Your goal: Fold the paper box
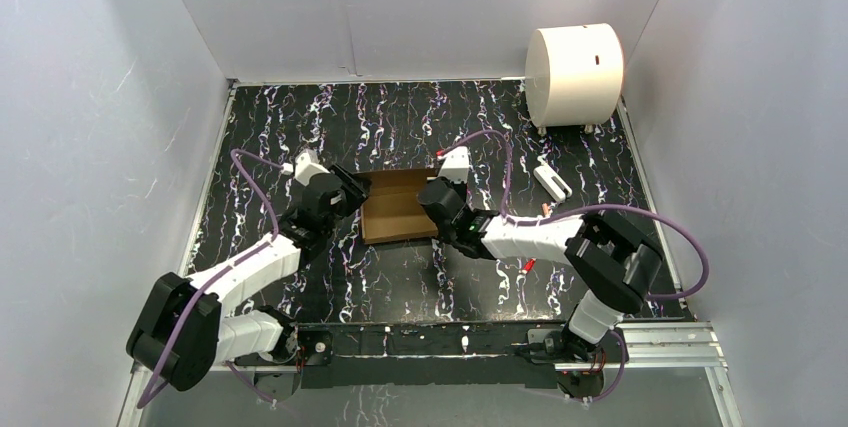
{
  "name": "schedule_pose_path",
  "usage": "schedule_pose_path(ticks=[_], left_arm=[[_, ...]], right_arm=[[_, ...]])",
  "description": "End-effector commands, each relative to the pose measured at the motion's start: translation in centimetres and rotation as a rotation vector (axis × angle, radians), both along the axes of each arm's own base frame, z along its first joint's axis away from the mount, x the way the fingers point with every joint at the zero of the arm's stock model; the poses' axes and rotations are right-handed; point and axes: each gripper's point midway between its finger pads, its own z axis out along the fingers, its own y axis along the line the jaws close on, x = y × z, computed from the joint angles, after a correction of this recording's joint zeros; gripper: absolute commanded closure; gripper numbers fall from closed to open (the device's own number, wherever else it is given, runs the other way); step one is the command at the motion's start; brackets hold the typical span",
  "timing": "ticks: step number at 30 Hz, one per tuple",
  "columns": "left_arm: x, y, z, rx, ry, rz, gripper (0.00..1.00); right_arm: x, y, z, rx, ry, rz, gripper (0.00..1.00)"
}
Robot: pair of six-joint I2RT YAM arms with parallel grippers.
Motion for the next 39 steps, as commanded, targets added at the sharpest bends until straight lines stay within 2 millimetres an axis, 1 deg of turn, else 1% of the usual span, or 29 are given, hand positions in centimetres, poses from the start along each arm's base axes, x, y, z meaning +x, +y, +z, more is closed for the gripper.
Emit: schedule_pose_path(ticks=[1, 8, 10, 16, 21, 25, 27, 30, 33, 34, 37, 39], left_arm=[[-0.8, -2.1, 1.0, -0.099, -0.022, -0.066, 0.6], [-2.1, -1.4, 0.1, -0.08, -0.019, -0.077, 0.58], [-2.5, -1.5, -0.3, -0.084, -0.013, -0.091, 0.57], [-4.0, -1.1, -1.9, -0.076, 0.017, -0.119, 0.55], [-5.3, -0.4, -0.6, -0.013, -0.015, -0.166, 0.49], [-6.6, 0.4, 0.3, 0.003, -0.032, -0.178, 0.43], [-7.3, 0.9, 0.4, 0.014, -0.027, -0.183, 0.41], [-8.2, 1.7, 0.5, 0.036, -0.015, -0.177, 0.35], [-9.1, 2.7, 0.4, 0.071, 0.008, -0.173, 0.3], [-9.2, 2.9, 0.5, 0.079, 0.009, -0.167, 0.29], [-9.5, 3.8, 1.3, 0.106, 0.0, -0.148, 0.24], [-9.4, 4.0, 2.3, 0.12, -0.02, -0.144, 0.22]], right_arm=[[-2.1, 0.8, -1.8, 0.013, 0.059, 0.071, 1.0], [-3.0, 0.4, -2.7, 0.006, 0.066, 0.081, 1.0], [-3.3, 0.4, -3.0, 0.008, 0.069, 0.086, 1.0], [-3.8, -0.1, -3.7, -0.017, 0.075, 0.079, 1.0], [-4.1, -0.8, -3.7, -0.044, 0.075, 0.088, 1.0], [-4.7, -0.9, -3.5, -0.045, 0.087, 0.122, 0.81], [-5.1, -0.9, -3.4, -0.034, 0.096, 0.142, 0.7], [-5.6, -1.1, -3.0, -0.032, 0.112, 0.167, 0.57], [-6.2, -1.2, -2.5, -0.032, 0.125, 0.196, 0.51], [-6.3, -1.3, -2.0, -0.022, 0.12, 0.199, 0.5], [-6.3, -1.3, 0.1, 0.029, 0.085, 0.203, 0.5], [-6.2, -1.2, 2.1, 0.074, 0.054, 0.204, 0.5]])
